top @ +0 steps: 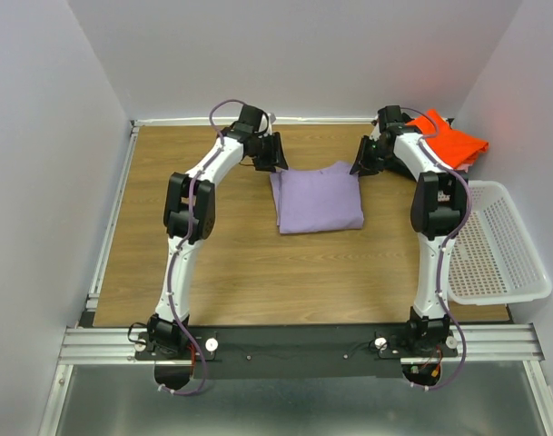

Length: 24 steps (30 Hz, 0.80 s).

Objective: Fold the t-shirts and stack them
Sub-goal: Fold the tshirt

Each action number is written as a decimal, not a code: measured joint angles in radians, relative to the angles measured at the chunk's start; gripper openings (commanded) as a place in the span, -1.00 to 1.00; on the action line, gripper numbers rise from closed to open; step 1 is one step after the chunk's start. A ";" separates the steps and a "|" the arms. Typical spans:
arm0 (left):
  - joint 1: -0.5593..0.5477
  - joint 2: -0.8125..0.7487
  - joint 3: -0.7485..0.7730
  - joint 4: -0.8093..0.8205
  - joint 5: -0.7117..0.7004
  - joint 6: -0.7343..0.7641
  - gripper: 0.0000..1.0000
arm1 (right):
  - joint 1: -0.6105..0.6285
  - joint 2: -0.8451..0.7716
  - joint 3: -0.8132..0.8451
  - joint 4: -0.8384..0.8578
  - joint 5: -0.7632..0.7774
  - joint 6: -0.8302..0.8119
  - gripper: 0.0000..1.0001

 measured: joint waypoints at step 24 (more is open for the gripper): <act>-0.032 0.067 0.017 0.034 -0.006 -0.025 -1.00 | 0.000 0.000 -0.018 0.019 -0.025 0.010 -0.97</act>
